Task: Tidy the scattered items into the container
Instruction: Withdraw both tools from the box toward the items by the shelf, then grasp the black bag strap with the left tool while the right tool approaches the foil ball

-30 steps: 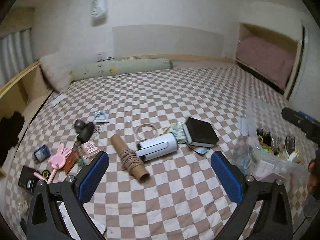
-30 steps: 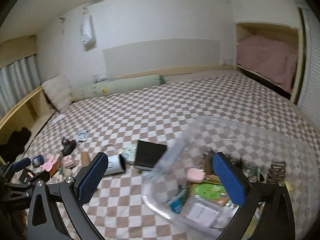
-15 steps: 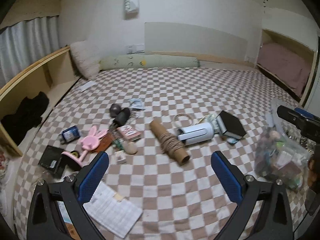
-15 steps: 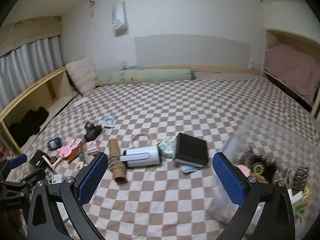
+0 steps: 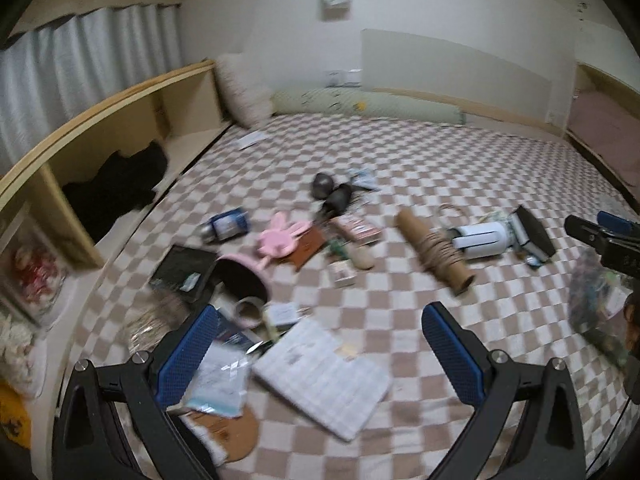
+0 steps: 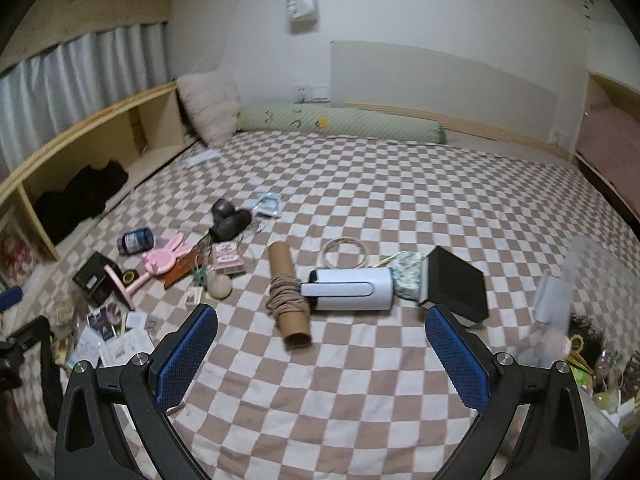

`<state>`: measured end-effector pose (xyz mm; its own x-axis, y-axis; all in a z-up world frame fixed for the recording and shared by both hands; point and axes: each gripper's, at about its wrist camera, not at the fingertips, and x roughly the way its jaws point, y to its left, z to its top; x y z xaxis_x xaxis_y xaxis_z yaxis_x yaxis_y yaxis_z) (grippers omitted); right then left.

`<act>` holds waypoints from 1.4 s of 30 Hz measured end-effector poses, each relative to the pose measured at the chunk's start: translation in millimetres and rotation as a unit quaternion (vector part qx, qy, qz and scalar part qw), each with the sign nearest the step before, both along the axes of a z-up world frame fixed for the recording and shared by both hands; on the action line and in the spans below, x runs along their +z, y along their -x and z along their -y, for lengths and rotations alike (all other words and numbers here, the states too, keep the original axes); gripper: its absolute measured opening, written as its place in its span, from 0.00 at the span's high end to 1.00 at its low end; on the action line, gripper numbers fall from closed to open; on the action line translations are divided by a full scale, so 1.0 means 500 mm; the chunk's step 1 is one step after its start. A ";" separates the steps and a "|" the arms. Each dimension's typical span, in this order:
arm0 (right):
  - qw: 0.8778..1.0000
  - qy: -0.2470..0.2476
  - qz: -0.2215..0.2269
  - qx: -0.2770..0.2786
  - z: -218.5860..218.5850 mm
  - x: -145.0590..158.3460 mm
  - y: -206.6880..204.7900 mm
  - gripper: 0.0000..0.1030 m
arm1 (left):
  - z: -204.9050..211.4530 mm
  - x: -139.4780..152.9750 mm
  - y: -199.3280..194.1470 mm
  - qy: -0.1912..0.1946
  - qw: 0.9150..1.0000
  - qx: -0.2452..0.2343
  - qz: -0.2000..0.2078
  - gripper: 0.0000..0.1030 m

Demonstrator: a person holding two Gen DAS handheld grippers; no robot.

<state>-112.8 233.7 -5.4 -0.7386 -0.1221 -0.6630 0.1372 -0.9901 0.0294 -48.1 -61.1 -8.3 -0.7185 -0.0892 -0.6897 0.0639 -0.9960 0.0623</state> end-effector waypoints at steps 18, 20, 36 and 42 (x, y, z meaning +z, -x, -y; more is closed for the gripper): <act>0.992 -0.021 0.058 0.109 0.252 -0.155 -0.009 0.00 | 0.195 -0.109 -0.034 0.047 0.990 0.101 0.086 0.00; 0.989 -0.032 0.066 0.130 0.287 -0.175 -0.018 0.00 | 0.204 -0.122 -0.036 0.057 0.988 0.105 0.099 0.00; 0.965 -0.096 0.073 0.235 0.439 -0.228 -0.083 0.00 | 0.260 -0.232 -0.060 0.119 0.961 0.131 0.214 0.00; 0.961 -0.090 0.080 0.251 0.459 -0.227 -0.094 0.00 | 0.274 -0.237 -0.069 0.107 0.959 0.137 0.225 0.00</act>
